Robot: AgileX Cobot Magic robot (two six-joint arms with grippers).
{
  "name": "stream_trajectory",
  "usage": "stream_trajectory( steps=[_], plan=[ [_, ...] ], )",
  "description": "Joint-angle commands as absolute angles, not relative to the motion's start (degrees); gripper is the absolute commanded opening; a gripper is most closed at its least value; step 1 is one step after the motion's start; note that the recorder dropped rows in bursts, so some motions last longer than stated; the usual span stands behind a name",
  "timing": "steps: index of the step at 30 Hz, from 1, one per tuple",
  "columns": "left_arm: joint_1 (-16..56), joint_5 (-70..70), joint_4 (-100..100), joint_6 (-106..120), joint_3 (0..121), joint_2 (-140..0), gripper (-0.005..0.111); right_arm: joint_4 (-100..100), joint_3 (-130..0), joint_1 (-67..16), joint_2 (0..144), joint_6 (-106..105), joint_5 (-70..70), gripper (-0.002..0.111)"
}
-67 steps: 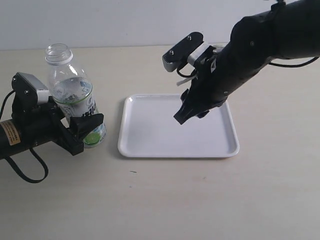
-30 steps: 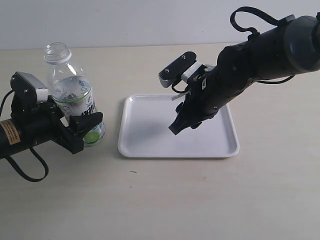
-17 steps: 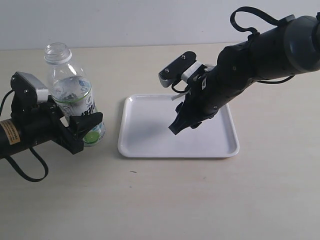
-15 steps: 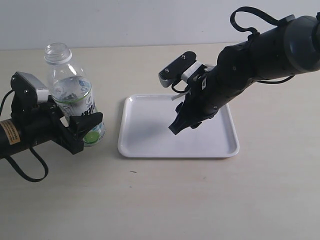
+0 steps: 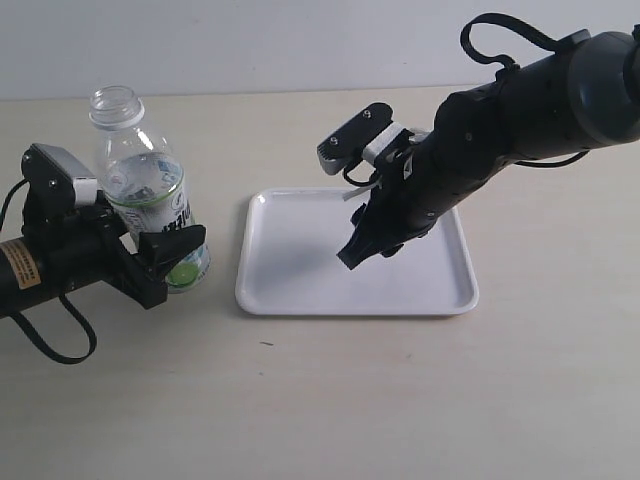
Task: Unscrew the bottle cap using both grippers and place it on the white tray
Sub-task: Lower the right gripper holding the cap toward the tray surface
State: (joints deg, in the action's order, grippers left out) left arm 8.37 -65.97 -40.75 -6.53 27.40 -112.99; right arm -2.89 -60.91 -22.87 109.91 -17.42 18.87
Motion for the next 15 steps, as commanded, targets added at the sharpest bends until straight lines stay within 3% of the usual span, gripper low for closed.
stream_trajectory(
  steps=[1, 15],
  plan=[
    [8.5, -69.2, -39.9, -6.4, 27.5, -112.7, 0.0, -2.5, -60.9, -22.6, 109.4, -17.9, 18.1, 0.0],
    [8.5, -69.2, -39.9, -6.4, 27.5, -112.7, 0.0, -2.6, -60.9, -22.6, 109.4, -17.7, 17.2, 0.0]
  ],
)
